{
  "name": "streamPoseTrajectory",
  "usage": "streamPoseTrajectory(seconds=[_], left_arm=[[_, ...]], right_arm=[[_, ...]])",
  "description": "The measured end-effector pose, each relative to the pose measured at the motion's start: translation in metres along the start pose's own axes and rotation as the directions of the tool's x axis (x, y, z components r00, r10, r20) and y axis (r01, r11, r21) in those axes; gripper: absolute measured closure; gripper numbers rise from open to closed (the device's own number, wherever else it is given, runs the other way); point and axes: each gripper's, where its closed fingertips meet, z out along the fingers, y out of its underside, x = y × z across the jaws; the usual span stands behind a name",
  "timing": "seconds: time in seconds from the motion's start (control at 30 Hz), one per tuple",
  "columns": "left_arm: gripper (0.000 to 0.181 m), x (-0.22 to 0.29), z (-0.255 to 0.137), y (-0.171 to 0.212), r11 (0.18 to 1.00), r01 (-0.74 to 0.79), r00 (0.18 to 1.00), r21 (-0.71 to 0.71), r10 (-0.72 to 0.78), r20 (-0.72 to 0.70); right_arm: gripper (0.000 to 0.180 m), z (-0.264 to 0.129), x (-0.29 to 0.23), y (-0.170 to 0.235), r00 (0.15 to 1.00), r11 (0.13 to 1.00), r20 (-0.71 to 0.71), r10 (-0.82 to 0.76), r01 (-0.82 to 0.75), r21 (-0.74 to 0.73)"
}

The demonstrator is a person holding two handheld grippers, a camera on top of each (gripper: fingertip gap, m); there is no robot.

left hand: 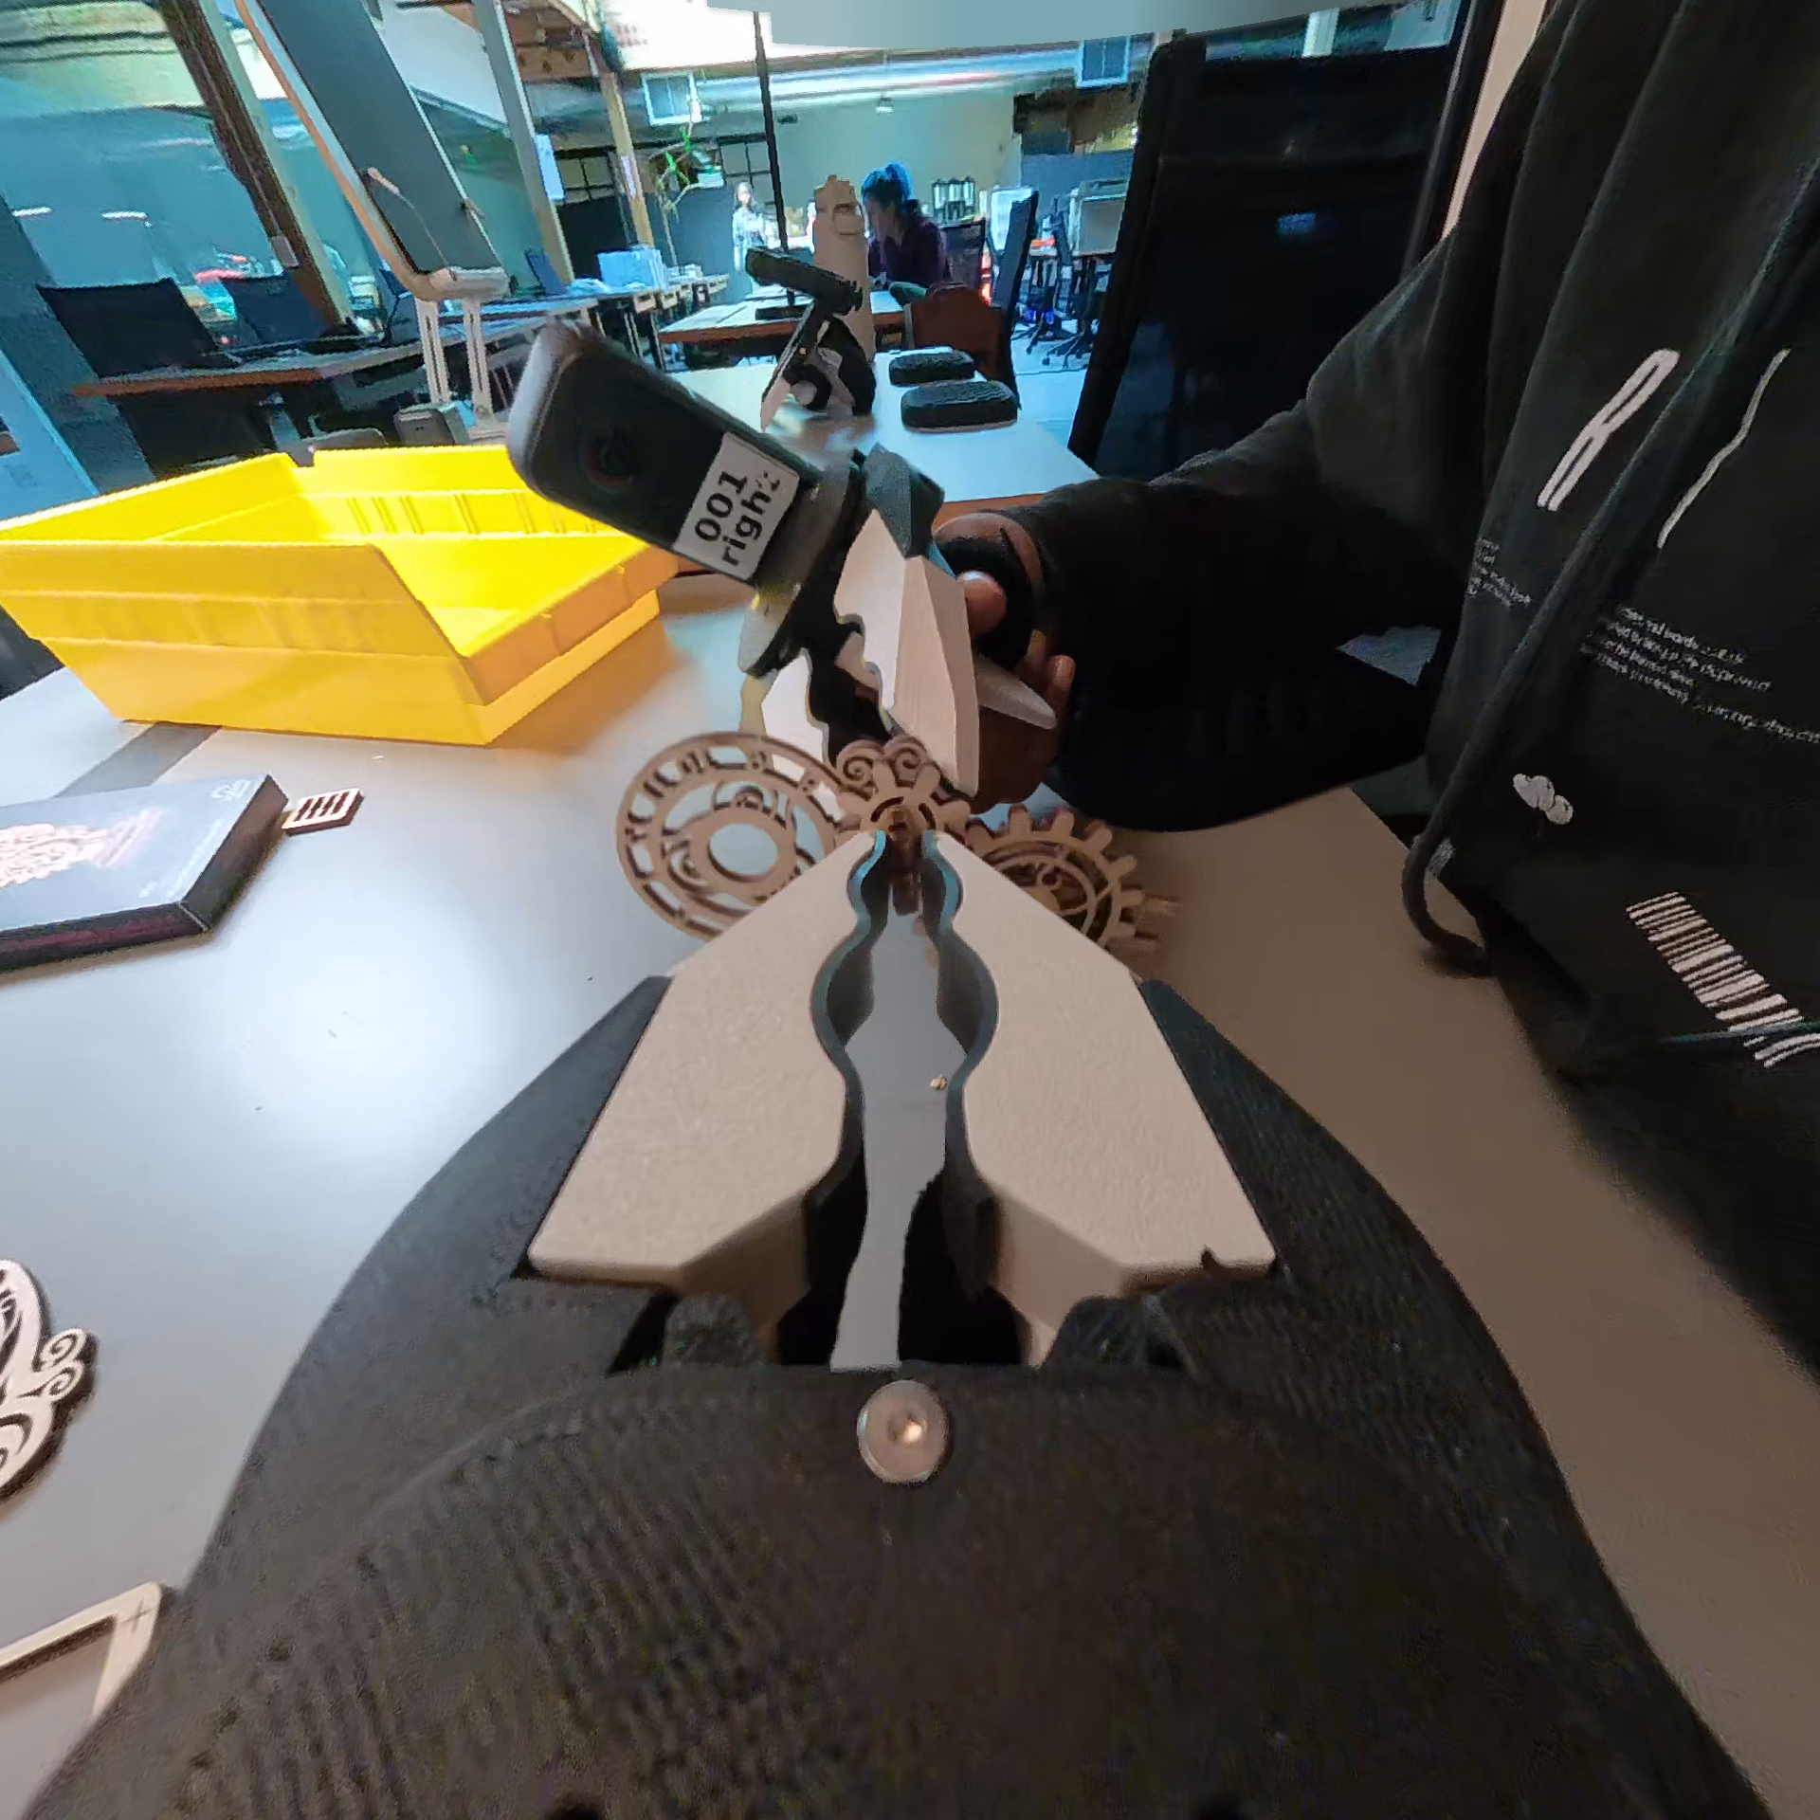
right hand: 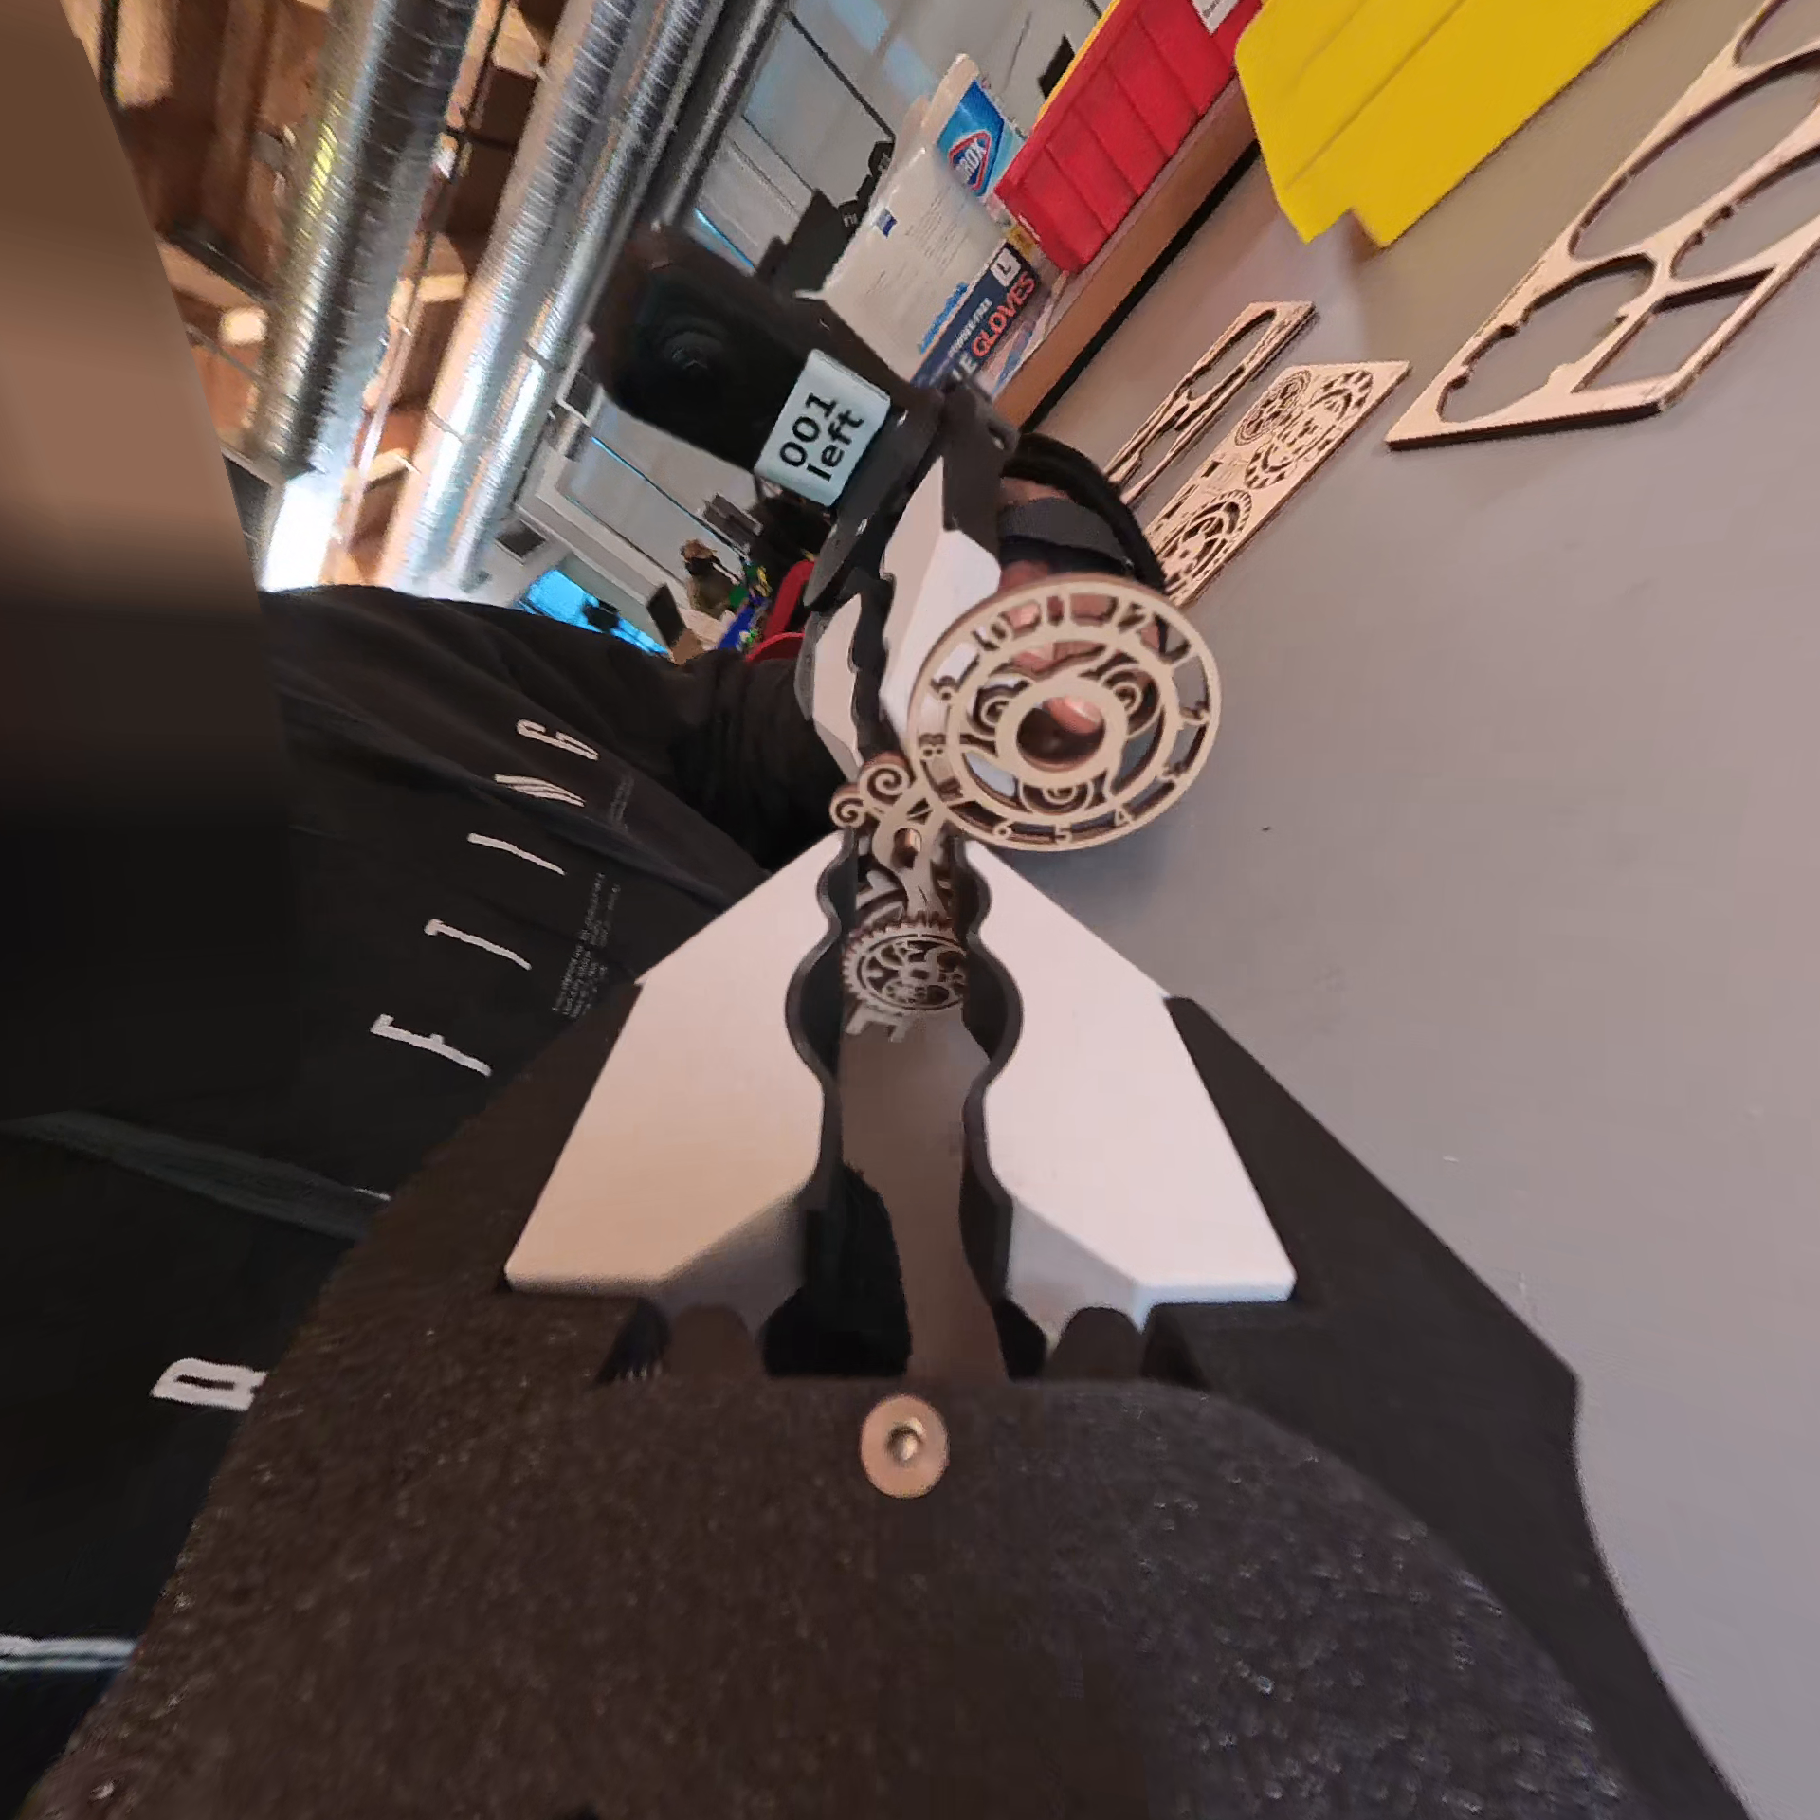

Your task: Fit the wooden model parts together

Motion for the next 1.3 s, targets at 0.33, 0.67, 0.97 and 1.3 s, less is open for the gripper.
streamPoseTrajectory(seconds=[0.33,0.67,0.97,1.3], left_arm=[[0.169,-0.004,-0.004,-0.005,0.967,0.251,0.965,0.046,-0.247,-0.084],[0.180,-0.003,-0.006,-0.002,0.980,0.198,0.978,0.014,-0.196,-0.067],[0.176,-0.007,-0.003,0.006,0.975,0.221,0.974,-0.023,-0.222,-0.035],[0.177,-0.003,-0.002,0.013,0.958,0.280,0.956,-0.067,-0.285,-0.069]], right_arm=[[0.164,-0.003,0.007,-0.003,0.996,0.996,0.027,0.082,-0.083,0.032],[0.165,0.000,0.008,0.001,0.997,0.997,0.017,0.078,-0.078,0.008],[0.165,0.001,0.008,0.003,0.997,0.997,0.016,0.071,-0.071,0.003],[0.165,0.004,0.013,0.010,0.999,0.999,-0.041,0.015,-0.017,-0.046]])
